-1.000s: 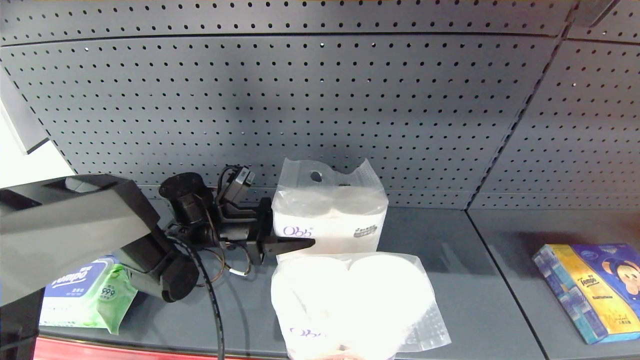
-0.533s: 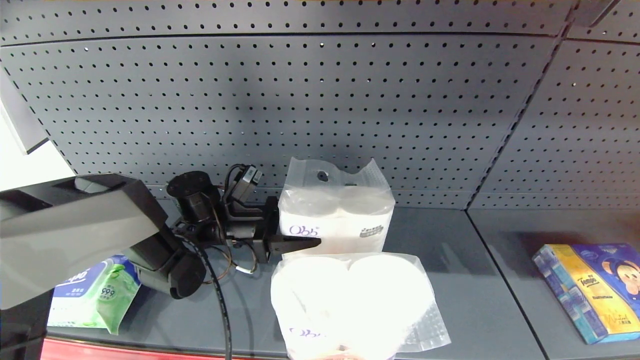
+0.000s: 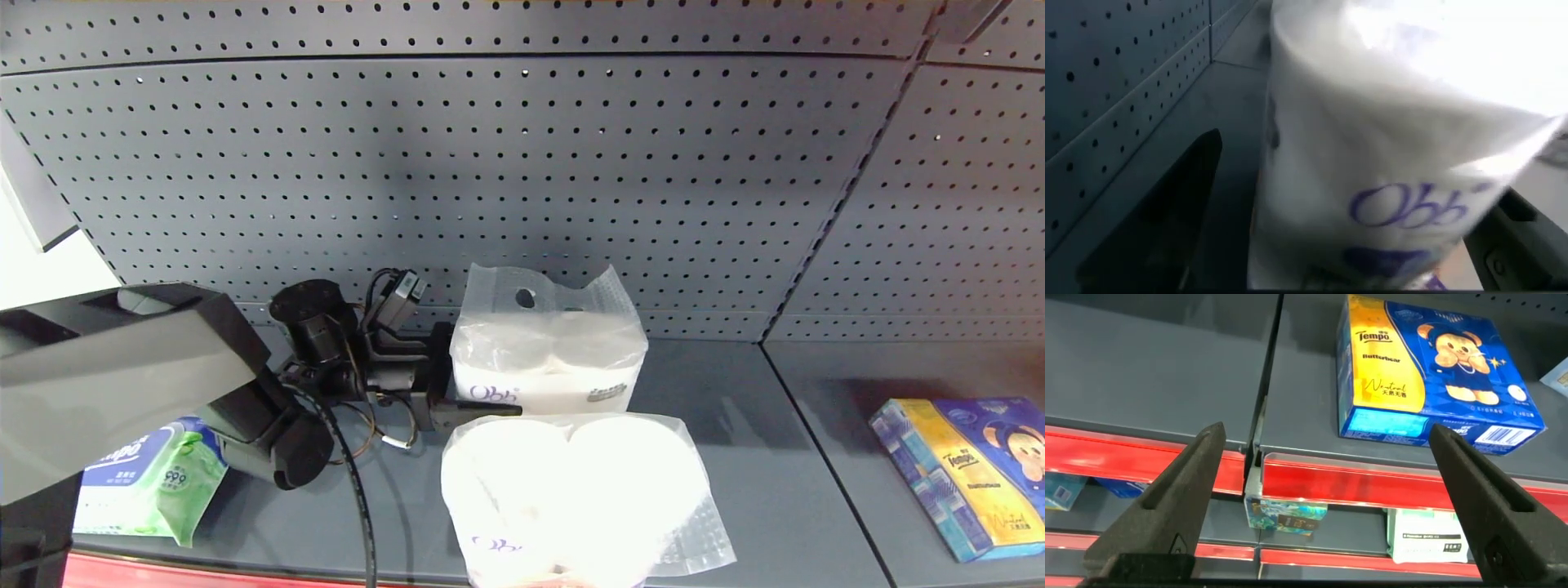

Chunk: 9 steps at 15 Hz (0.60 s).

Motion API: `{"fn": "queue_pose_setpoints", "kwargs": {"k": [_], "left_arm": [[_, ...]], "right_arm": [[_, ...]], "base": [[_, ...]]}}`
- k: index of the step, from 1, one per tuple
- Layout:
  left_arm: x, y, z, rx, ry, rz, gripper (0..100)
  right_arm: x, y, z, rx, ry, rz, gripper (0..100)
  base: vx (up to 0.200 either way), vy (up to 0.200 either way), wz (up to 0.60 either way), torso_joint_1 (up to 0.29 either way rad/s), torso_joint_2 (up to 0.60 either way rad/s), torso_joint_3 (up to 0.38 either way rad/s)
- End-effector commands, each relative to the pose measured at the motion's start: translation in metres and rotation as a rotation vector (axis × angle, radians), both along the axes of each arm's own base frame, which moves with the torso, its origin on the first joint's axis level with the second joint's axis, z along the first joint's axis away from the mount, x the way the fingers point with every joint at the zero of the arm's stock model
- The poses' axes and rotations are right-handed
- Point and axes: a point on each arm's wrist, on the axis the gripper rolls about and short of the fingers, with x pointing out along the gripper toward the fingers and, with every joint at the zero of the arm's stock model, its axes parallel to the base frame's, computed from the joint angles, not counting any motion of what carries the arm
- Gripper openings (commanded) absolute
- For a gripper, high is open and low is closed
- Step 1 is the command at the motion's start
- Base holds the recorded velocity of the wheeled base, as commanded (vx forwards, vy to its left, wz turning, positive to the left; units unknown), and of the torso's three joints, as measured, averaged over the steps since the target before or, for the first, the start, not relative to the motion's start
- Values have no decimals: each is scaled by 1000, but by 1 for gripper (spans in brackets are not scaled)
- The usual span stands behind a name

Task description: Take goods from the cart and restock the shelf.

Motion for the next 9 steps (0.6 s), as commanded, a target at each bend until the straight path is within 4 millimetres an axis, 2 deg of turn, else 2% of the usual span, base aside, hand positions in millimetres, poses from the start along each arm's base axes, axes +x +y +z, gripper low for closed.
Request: {"fn": "queue_pose_setpoints", "kwargs": {"k": [1, 3, 6, 9], "left_arm": [[-10, 5, 12, -3, 3, 0, 100], [-19, 11, 16, 0, 19, 9, 100], [-21, 22, 23, -4, 9, 35, 100], [-27, 27, 40, -19, -14, 43, 100]], "right_arm": [[0, 0, 0, 0, 0, 1, 100], [0, 0, 0, 0, -3, 1, 100], [-1, 0, 0, -1, -6, 1, 100], [0, 0, 0, 1, -5, 0, 100]], "base": [[0, 0, 0, 0, 0, 0], [0, 0, 0, 0, 0, 0], [0, 0, 0, 0, 0, 0], [0, 0, 0, 0, 0, 0]]}}
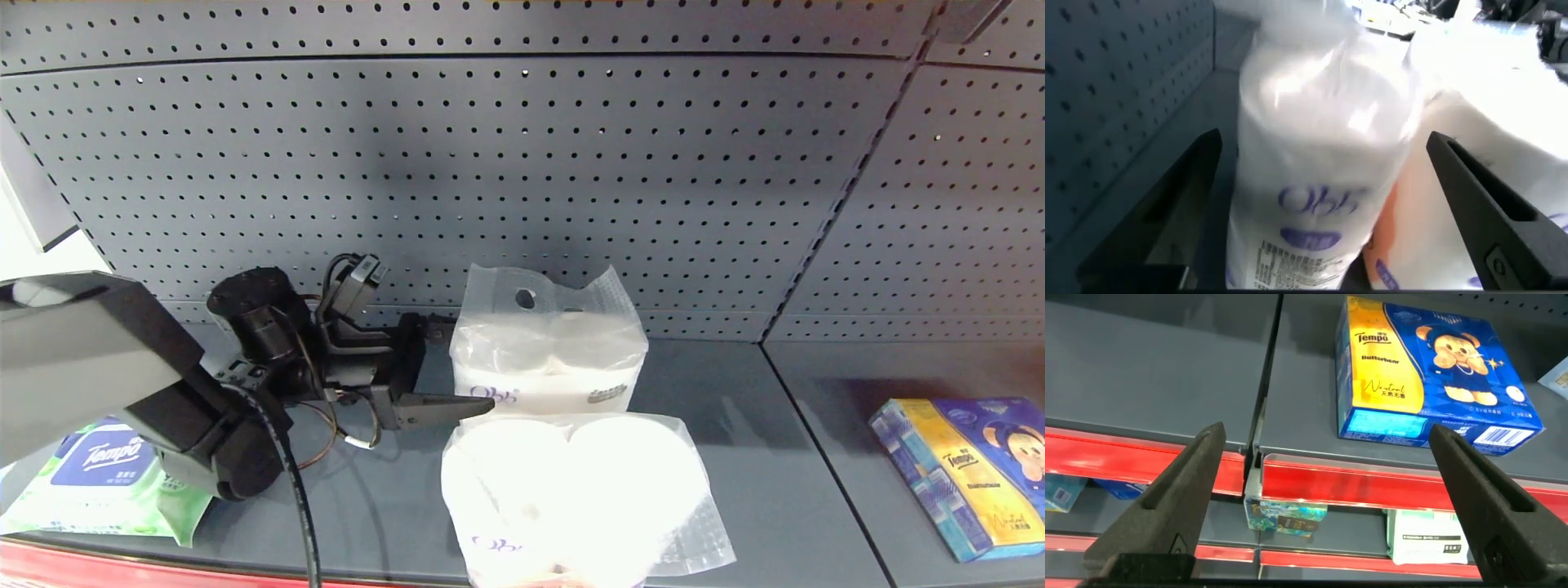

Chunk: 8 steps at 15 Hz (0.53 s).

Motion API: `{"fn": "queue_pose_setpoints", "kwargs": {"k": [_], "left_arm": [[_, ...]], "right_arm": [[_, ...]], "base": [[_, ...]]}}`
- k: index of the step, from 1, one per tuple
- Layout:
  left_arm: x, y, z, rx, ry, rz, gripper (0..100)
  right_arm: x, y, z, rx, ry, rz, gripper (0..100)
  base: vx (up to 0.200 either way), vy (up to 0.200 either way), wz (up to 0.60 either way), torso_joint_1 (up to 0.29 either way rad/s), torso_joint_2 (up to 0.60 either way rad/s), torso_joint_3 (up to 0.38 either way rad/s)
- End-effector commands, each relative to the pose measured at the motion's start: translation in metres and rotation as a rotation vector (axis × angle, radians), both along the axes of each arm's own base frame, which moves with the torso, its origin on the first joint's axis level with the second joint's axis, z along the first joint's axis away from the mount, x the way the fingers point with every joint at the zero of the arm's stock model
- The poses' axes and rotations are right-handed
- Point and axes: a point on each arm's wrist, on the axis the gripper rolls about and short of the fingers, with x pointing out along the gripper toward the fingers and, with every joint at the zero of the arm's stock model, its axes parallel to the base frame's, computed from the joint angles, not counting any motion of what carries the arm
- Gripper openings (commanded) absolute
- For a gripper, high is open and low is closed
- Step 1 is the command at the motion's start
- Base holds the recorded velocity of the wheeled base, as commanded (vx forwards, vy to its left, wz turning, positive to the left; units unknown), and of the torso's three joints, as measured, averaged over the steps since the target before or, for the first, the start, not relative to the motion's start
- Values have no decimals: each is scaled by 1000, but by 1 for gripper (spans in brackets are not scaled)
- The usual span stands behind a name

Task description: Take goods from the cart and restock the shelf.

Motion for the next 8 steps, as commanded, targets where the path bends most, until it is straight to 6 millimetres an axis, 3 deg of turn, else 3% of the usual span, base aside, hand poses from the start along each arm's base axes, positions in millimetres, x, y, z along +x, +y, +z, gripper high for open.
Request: {"fn": "queue_pose_setpoints", "kwargs": {"k": [1, 5, 8], "left_arm": [[-7, 4, 17, -15, -32, 2, 100], [-11, 8, 33, -30, -65, 13, 100], [-16, 10, 58, -59, -109, 20, 100]], "right_arm": [[0, 0, 0, 0, 1, 0, 100], [-1, 0, 0, -2, -7, 0, 100], [-1, 0, 0, -2, -11, 0, 100]], "base": [[0, 0, 0, 0, 0, 0], [0, 0, 0, 0, 0, 0], [0, 0, 0, 0, 0, 0]]}}
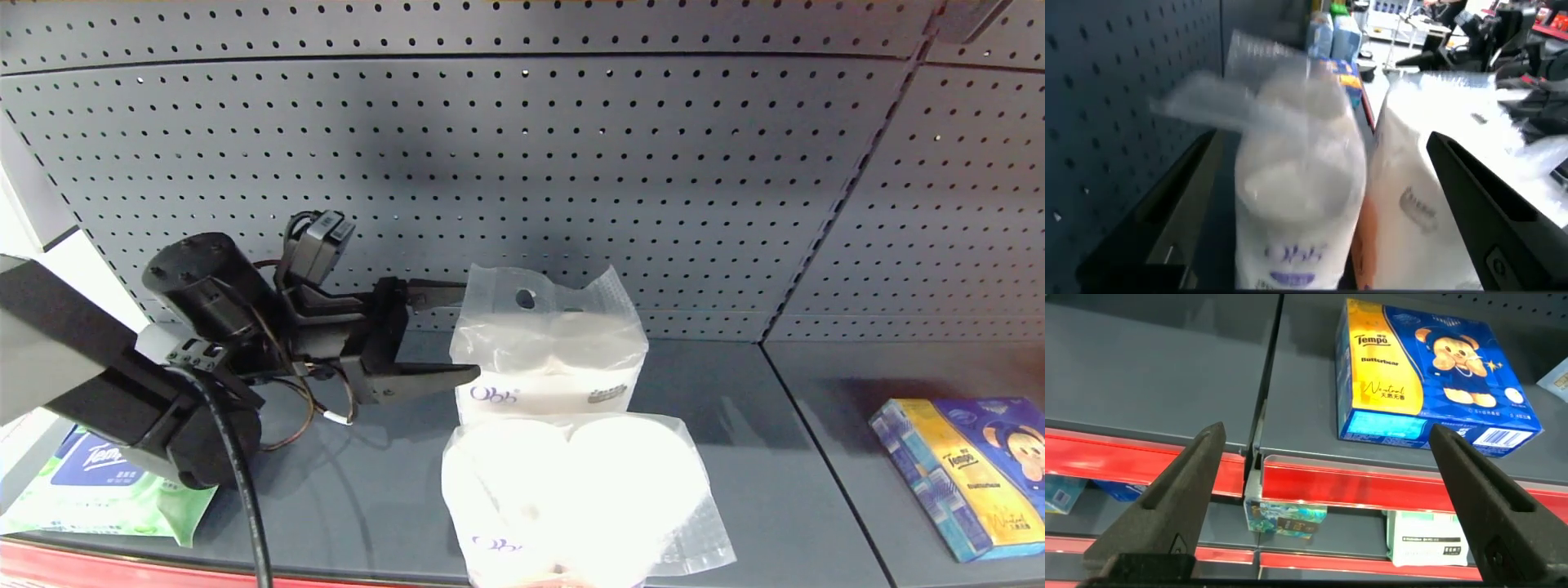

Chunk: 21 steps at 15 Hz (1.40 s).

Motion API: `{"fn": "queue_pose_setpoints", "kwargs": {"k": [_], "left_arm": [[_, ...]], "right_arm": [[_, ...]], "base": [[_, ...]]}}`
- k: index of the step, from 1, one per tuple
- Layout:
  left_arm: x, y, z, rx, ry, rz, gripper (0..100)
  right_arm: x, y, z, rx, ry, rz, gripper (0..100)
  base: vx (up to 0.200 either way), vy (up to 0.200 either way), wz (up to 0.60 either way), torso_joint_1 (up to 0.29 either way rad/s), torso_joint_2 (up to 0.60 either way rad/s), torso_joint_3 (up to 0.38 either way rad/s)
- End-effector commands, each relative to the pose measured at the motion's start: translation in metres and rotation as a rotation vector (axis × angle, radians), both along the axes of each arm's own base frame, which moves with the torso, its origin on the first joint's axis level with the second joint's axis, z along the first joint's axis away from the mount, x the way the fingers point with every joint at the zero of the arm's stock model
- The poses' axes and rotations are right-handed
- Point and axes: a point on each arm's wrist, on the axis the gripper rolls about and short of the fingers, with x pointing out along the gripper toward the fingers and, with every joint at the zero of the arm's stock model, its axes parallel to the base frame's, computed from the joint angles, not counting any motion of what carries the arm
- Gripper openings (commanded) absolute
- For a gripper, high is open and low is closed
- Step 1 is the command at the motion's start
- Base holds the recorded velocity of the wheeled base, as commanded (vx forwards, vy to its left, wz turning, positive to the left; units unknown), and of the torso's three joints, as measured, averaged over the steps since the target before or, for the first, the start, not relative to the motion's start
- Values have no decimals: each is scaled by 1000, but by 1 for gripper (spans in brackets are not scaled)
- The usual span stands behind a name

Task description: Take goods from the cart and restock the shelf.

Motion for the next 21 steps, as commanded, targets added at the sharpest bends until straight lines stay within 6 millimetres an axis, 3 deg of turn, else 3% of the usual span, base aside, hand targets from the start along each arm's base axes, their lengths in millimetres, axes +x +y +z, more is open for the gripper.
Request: {"fn": "queue_pose_setpoints", "kwargs": {"k": [1, 8, 12, 21], "left_arm": [[-6, 2, 20, -22, -45, 7, 100], [-14, 7, 42, -111, -39, 167, 100], [-9, 25, 47, -143, -44, 292, 100], [-18, 37, 58, -225, 70, 793, 100]], "right_arm": [[0, 0, 0, -1, -5, 0, 100], [0, 0, 0, -3, -5, -1, 100], [0, 0, 0, -3, -5, -7, 100], [0, 0, 0, -2, -5, -6, 100]], "base": [[0, 0, 0, 0, 0, 0], [0, 0, 0, 0, 0, 0], [0, 0, 0, 0, 0, 0], [0, 0, 0, 0, 0, 0]]}}
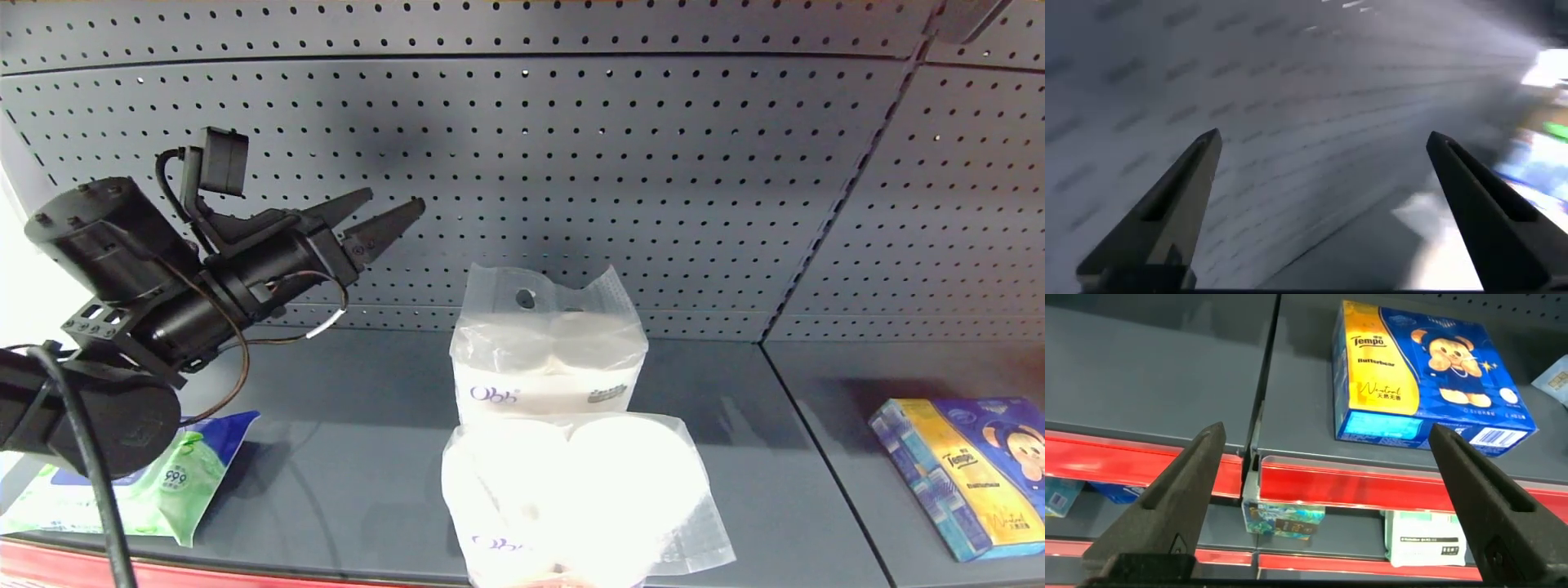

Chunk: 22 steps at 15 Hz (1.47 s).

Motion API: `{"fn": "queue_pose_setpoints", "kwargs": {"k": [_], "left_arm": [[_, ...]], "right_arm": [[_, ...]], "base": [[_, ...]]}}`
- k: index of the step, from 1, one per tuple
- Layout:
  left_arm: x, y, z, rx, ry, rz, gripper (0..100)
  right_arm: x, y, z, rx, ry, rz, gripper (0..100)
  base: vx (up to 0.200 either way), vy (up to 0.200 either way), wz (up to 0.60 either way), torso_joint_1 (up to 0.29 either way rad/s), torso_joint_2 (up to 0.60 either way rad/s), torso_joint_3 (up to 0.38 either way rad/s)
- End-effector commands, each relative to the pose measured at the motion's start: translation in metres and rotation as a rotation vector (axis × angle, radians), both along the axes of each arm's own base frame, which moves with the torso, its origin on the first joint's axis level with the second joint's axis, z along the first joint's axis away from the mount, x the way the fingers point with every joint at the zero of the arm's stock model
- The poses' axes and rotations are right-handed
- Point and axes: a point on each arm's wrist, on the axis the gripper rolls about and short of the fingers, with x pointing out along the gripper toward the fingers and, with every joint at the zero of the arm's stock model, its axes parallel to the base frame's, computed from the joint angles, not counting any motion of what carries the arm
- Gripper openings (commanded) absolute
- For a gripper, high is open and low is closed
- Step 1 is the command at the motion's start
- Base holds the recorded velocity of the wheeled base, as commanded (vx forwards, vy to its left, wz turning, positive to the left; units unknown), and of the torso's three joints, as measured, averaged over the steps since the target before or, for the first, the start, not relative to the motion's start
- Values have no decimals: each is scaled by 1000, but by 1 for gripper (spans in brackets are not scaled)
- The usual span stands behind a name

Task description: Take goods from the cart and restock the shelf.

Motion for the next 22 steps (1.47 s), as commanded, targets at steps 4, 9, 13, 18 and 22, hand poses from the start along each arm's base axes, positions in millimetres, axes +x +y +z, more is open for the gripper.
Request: {"fn": "queue_pose_setpoints", "kwargs": {"k": [4, 9, 13, 18, 22], "left_arm": [[-57, 10, 28, 28, 134, 106, 100], [-175, 44, 38, 277, 330, 197, 100], [-256, 66, 21, 322, 438, 259, 100], [-320, 86, -14, 354, 479, 451, 100], [-334, 94, -32, 365, 479, 631, 100]], "right_arm": [[0, 0, 0, 0, 2, 2, 100], [1, 0, 8, -1, 9, -2, 100], [47, -4, 111, 6, 69, 8, 100], [115, -9, 113, -9, 333, -35, 100], [156, 24, 119, 116, 424, 97, 100]], "base": [[0, 0, 0, 0, 0, 0], [0, 0, 0, 0, 0, 0], [0, 0, 0, 0, 0, 0], [0, 0, 0, 0, 0, 0], [0, 0, 0, 0, 0, 0]]}}
